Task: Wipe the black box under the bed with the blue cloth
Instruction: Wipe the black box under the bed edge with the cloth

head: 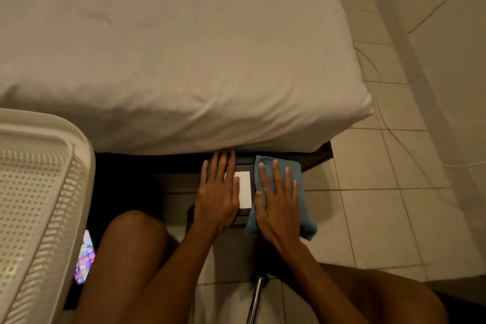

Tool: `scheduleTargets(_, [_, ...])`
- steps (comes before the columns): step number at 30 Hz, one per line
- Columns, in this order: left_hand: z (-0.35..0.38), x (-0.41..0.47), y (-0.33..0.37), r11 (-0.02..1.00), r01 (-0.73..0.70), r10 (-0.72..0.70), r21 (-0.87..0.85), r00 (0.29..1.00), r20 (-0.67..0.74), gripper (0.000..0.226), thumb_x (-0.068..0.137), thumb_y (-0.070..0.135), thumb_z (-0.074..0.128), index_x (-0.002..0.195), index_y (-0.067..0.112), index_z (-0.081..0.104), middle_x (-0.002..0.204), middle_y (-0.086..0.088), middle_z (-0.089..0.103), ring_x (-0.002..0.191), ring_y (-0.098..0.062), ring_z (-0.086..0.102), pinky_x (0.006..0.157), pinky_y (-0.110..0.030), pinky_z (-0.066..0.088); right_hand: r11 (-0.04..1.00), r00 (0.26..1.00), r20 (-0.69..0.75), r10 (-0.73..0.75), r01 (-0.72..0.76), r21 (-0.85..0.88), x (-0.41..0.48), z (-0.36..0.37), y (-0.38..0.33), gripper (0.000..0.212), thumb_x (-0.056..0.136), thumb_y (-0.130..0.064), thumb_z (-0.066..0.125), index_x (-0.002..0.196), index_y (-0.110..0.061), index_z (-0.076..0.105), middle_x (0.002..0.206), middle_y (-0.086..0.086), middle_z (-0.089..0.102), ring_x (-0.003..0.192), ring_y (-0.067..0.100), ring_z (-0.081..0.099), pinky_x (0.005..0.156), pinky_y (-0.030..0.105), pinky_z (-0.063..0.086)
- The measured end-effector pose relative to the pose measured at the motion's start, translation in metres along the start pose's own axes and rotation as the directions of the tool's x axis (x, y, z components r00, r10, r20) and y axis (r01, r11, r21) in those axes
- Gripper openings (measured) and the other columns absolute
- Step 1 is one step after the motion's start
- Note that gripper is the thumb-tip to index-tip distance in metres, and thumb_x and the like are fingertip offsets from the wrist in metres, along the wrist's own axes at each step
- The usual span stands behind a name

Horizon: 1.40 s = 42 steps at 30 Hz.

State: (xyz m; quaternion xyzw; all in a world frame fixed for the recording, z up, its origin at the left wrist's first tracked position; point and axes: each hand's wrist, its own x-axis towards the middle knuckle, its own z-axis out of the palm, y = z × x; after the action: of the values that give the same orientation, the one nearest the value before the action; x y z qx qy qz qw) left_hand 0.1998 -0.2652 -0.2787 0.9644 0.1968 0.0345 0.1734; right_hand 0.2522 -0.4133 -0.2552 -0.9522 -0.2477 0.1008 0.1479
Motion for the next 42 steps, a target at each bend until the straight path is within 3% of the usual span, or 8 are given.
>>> scheduleTargets(7, [-0.001,0.002,0.001,1.000,-0.006,0.006,-0.013,1.000,-0.006,0.060,0.104,0.036,0.023,0.158,0.015,0.012,0.165,-0.007,0.019,0.154,-0.023,0.010,0.125,-0.045,0.007,0.999,1.000,-0.028,0.014,-0.013,0.051,0.017,-0.006,0.008,0.064,0.096,-0.046,0.028,0.154,-0.036,0.003,0.164,0.002,0.000,0.149,0.022,-0.009,0.120,0.050,0.001])
scheduleTargets(11, [-0.001,0.001,0.001,1.000,0.001,-0.001,-0.016,1.000,0.007,0.061,0.103,0.038,0.021,0.158,0.015,0.011,0.165,-0.007,0.017,0.154,-0.022,0.007,0.125,-0.046,0.006,1.000,1.000,-0.006,0.011,-0.011,0.024,-0.006,0.001,-0.003,0.059,0.099,-0.051,0.015,0.153,-0.036,0.000,0.163,0.000,-0.010,0.148,0.021,-0.016,0.119,0.046,-0.008])
scheduleTargets(15, [0.000,0.000,0.000,1.000,-0.012,0.012,-0.004,1.000,0.007,0.060,0.103,0.039,0.021,0.158,0.016,0.012,0.165,-0.007,0.017,0.154,-0.022,0.007,0.125,-0.046,0.006,0.997,0.999,0.017,-0.037,0.036,0.061,0.030,-0.010,0.010,0.053,0.102,-0.048,0.011,0.151,-0.040,-0.009,0.163,0.001,-0.005,0.149,0.017,-0.012,0.120,0.049,-0.002])
scheduleTargets(21, [0.001,0.000,0.001,1.000,-0.003,0.003,-0.016,1.000,0.017,0.060,0.103,0.039,0.021,0.159,0.018,0.010,0.165,-0.006,0.017,0.154,-0.023,0.007,0.125,-0.046,0.004,0.993,0.992,0.046,-0.114,0.114,0.013,0.002,-0.009,0.010,0.057,0.102,-0.039,0.021,0.153,-0.038,-0.003,0.162,-0.004,-0.012,0.148,0.018,-0.016,0.120,0.047,-0.004])
scheduleTargets(24, [0.001,0.002,0.001,1.000,-0.001,0.001,-0.012,1.000,0.009,0.060,0.104,0.039,0.022,0.159,0.018,0.009,0.166,-0.005,0.017,0.154,-0.022,0.007,0.125,-0.045,0.004,0.997,0.997,0.027,-0.076,0.076,0.015,0.016,-0.011,0.008,0.057,0.101,-0.043,0.024,0.153,-0.039,-0.001,0.163,-0.003,-0.009,0.149,0.019,-0.014,0.120,0.051,0.000])
scheduleTargets(28, [0.000,0.001,0.001,1.000,0.000,0.000,-0.006,1.000,0.016,0.060,0.104,0.039,0.022,0.159,0.019,0.006,0.166,-0.005,0.014,0.154,-0.021,0.005,0.125,-0.046,0.004,1.000,1.000,0.004,0.005,-0.005,-0.019,0.012,0.000,-0.004,0.069,0.095,-0.062,0.020,0.153,-0.035,-0.003,0.163,0.001,-0.012,0.147,0.025,-0.019,0.118,0.048,-0.010])
scheduleTargets(35, [-0.001,0.001,0.001,1.000,-0.007,0.007,-0.008,1.000,0.001,0.060,0.104,0.038,0.025,0.159,0.018,0.010,0.165,-0.006,0.019,0.154,-0.022,0.008,0.125,-0.046,0.005,1.000,0.999,-0.033,0.017,-0.017,0.006,0.023,0.001,0.003,0.065,0.098,-0.041,0.023,0.155,-0.021,-0.001,0.163,0.005,-0.006,0.149,0.026,-0.010,0.120,0.052,0.003])
scheduleTargets(42, [-0.001,0.001,0.001,1.000,-0.003,0.003,-0.015,1.000,-0.002,0.061,0.104,0.038,0.024,0.159,0.019,0.007,0.166,-0.005,0.015,0.154,-0.020,0.004,0.126,-0.043,0.001,0.992,0.989,-0.077,0.125,-0.122,0.044,0.028,0.006,-0.010,0.069,0.101,-0.051,0.025,0.154,-0.021,-0.005,0.163,0.003,-0.007,0.149,0.021,-0.012,0.121,0.047,-0.003])
